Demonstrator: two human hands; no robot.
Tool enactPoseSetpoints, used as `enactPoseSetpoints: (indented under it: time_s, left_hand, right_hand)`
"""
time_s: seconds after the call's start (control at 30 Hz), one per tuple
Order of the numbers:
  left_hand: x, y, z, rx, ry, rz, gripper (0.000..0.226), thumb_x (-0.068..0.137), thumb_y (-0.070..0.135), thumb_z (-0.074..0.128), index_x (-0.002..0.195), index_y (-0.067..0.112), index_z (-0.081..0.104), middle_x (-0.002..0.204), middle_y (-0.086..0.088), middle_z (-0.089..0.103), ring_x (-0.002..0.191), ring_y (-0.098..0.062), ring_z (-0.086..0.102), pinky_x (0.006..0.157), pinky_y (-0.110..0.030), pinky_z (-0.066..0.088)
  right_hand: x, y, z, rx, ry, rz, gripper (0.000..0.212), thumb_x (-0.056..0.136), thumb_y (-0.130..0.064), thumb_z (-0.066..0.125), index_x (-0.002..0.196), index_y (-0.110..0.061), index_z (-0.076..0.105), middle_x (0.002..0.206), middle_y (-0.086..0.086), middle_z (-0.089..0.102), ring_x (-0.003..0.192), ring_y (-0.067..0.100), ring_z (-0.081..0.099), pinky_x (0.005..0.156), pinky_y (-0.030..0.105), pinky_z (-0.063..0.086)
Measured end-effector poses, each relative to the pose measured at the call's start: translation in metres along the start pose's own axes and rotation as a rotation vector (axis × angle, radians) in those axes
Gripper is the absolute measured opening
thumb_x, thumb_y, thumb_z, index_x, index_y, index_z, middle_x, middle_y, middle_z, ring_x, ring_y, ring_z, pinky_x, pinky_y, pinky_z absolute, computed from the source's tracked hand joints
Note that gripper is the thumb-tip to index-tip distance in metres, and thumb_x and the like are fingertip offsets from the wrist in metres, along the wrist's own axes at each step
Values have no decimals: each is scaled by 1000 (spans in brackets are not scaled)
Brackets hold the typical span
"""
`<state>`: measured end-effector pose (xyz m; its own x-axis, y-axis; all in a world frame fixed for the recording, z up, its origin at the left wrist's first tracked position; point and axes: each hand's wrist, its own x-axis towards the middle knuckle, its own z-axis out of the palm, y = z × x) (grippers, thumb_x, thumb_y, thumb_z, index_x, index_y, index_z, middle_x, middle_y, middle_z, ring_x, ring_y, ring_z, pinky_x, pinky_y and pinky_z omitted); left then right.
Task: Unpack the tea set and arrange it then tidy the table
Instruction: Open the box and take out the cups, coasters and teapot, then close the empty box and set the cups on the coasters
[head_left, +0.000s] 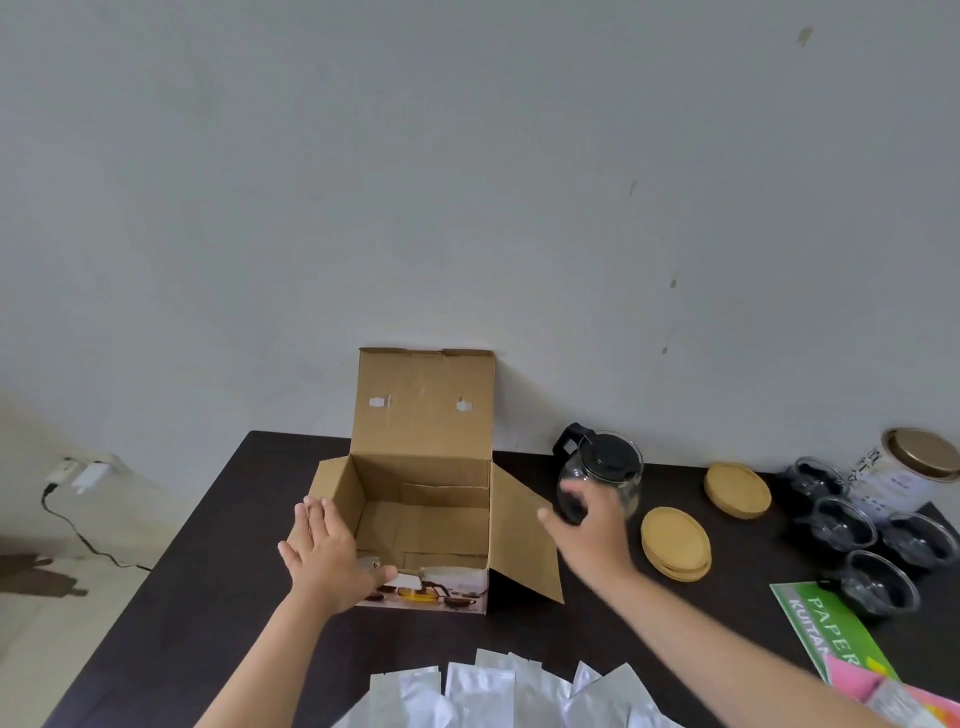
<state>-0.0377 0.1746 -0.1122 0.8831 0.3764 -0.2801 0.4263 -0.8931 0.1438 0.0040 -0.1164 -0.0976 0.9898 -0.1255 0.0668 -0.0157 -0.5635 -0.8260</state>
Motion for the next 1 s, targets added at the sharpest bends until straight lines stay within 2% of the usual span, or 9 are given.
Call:
enactPoseSetpoints:
  time_s: [0.13, 0.2, 0.27, 0.33, 0.43, 0.53, 0.6, 0.73, 1.0]
  left_hand:
    - [-12, 1, 2, -117, 55, -76, 132, 67, 69, 67, 146, 6, -18, 147, -21, -36, 138, -37, -32, 111, -61, -1]
    - [-20, 2, 5, -272, 125, -171, 145, 58, 65, 77, 144, 5, -22, 146, -20, -38, 138, -35, -31, 112, -59, -3]
    - [-27, 2, 6, -451, 196, -287, 155, 47, 57, 86, 144, 3, -23, 152, -18, -29, 142, -32, -24, 114, -55, -1]
    - [-29, -2, 9, -605, 203, -375, 157, 40, 49, 92, 145, 2, -15, 157, -18, -6, 146, -33, -4, 115, -53, 8]
    - [-32, -8, 15, -851, 174, -278, 132, 40, 36, 95, 141, 11, 13, 135, -13, 42, 129, -37, 41, 107, -57, 34]
    - [-41, -11, 16, -925, 222, -148, 109, 50, 24, 94, 134, 16, 25, 123, -6, 49, 116, -31, 51, 97, -51, 46]
    - [-44, -11, 17, -927, 269, -85, 109, 54, 21, 92, 139, 17, 24, 134, -6, 46, 122, -29, 48, 100, -49, 45]
    - [-45, -10, 22, -717, 293, -1, 102, 63, 30, 87, 144, 21, 26, 155, -3, 24, 140, -27, 30, 110, -51, 34]
    - [-41, -24, 34, -338, 198, 140, 105, 73, 53, 72, 150, 22, 8, 160, 3, -9, 147, -23, -8, 112, -60, 19]
  right_hand:
    - [-79, -6, 27, 349, -100, 374, 18, 83, -14, 72, 98, -18, 63, 100, 1, 61, 92, 9, 58, 72, 18, 44]
    - [-94, -10, 35, 590, -135, 634, 21, 85, -13, 70, 104, -12, 61, 96, 1, 60, 91, 11, 58, 82, 27, 49]
    - [-100, -16, 37, 899, -226, 874, 30, 89, -14, 67, 117, -11, 56, 102, 5, 58, 110, 20, 55, 98, 41, 42]
    - [-99, -22, 34, 1166, -292, 987, 49, 92, -17, 62, 136, -9, 44, 132, 11, 50, 135, 25, 38, 109, 48, 30]
    - [-94, -23, 26, 1380, -282, 969, 65, 91, -17, 60, 148, -9, 30, 150, 11, 39, 143, 26, 29, 113, 53, 21]
    - [-94, -24, 19, 1449, -284, 920, 46, 91, -16, 57, 135, -10, 47, 143, 8, 48, 140, 25, 34, 112, 54, 21]
    - [-97, -23, 18, 1429, -314, 856, 34, 92, -16, 54, 126, -15, 54, 139, 5, 53, 138, 25, 37, 111, 53, 22]
    - [-103, -31, 16, 1369, -414, 707, 51, 93, -14, 45, 142, -26, 42, 141, 1, 50, 131, 24, 40, 111, 52, 22]
    - [-108, -44, 27, 1192, -564, 600, 47, 97, -16, 46, 143, -21, 41, 140, 0, 47, 143, 24, 28, 114, 55, 15]
